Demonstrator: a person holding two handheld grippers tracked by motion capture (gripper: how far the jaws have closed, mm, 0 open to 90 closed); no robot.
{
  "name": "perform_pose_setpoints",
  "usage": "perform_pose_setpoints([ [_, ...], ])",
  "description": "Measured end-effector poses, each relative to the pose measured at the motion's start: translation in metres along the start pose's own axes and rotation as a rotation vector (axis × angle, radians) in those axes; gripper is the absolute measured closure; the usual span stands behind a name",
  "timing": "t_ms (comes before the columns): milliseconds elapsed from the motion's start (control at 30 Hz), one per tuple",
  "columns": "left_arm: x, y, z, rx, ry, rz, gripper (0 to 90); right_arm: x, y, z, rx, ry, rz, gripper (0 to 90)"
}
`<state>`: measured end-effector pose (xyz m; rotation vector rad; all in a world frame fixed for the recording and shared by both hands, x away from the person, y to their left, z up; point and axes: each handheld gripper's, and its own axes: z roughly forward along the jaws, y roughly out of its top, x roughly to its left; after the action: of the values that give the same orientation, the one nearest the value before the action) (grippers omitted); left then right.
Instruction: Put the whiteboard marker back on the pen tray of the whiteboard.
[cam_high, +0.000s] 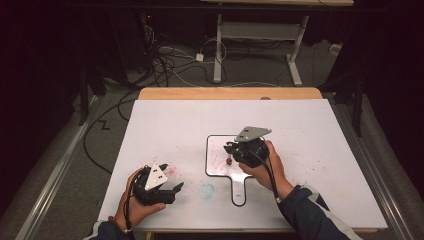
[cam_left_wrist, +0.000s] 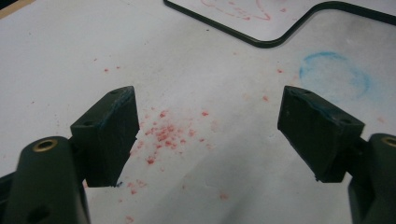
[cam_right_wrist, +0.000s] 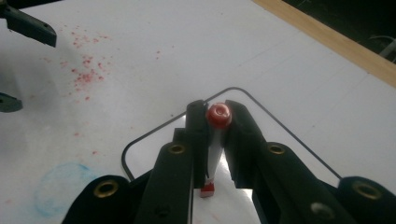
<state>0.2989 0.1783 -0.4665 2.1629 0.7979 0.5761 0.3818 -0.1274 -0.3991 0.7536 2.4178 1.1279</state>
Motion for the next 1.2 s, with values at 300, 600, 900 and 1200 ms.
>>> perform_pose_setpoints([
  [300, 0.0, 0.0, -0.001, 0.001, 0.008, 0.002, 19.8, 0.016, 0.004, 0.003, 0.0, 0.091, -0.018, 81.2],
  [600, 0.001, 0.0, 0.0, -0.001, 0.003, -0.002, 19.9, 0.004, 0.01, 0.015, -0.015, -0.009, 0.006, 81.2],
  [900, 0.001, -0.001, -0.001, -0.004, 0.003, 0.0, 19.8, 0.013, 0.017, 0.023, 0.0, -0.038, -0.038, 81.3],
  [1200, 0.0, 0.0, 0.0, 0.0, -0.004, 0.007, 19.8, 0.016, 0.014, 0.018, -0.005, 0.014, 0.01, 81.3],
])
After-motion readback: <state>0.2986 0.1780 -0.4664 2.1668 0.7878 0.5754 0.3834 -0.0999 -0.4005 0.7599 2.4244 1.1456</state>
